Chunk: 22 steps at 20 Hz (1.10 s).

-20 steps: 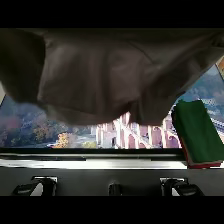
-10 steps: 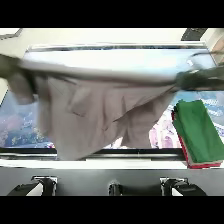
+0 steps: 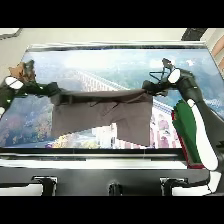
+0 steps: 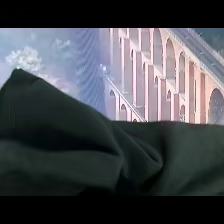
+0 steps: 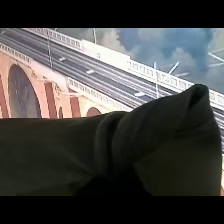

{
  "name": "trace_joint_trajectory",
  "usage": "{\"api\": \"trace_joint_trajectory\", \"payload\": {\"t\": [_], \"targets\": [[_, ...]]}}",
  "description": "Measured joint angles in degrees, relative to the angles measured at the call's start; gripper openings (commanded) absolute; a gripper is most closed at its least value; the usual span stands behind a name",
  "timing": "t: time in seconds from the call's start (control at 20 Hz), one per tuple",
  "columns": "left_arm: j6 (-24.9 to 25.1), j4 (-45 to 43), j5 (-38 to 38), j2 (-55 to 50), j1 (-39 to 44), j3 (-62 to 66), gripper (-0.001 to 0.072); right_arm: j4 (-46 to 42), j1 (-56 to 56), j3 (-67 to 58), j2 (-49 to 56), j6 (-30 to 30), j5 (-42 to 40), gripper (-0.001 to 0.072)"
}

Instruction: Fold the shirts.

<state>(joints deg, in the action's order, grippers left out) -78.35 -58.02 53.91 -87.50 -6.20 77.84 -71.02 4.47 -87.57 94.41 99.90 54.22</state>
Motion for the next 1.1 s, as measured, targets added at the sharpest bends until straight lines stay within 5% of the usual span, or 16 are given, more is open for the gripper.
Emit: {"api": "trace_joint_trajectory", "payload": {"t": [0.05, 0.1, 0.3, 0.6, 1.0, 1.1], "targets": [[0.15, 0.42, 0.48, -1.03, 0.13, 0.09, 0.049, 1.11, -0.04, 0.04, 0.68, 0.55, -1.64, 0.0365], [0.15, 0.63, 1.42, -1.7, -0.02, 0.52, 0.06, 2.08, -0.35, 0.02, 0.9, 0.79, -2.8, 0.0492], [-0.42, -2.75, 13.09, -2.51, -4.52, 5.25, 0.0585, 3.69, -6.27, -1.03, -1.53, -1.68, 2.1, 0.049], [-5.66, -11.69, 27.26, 3.87, -15.89, -7.58, 0.0582, 4.24, -19.23, 1.46, -3.67, -5.42, 24.81, 0.049], [-1.77, -5.11, 18.97, 9.03, -19.52, -29.73, 0.0489, 4.59, -19.08, 6.29, -3.96, -8.7, 31.93, 0.0491], [-1.53, -3.13, 17.22, 8.7, -19.34, -31.04, 0.0365, 4.5, -18.6, 6.56, -3.78, -8.92, 31.91, 0.0491]]}}
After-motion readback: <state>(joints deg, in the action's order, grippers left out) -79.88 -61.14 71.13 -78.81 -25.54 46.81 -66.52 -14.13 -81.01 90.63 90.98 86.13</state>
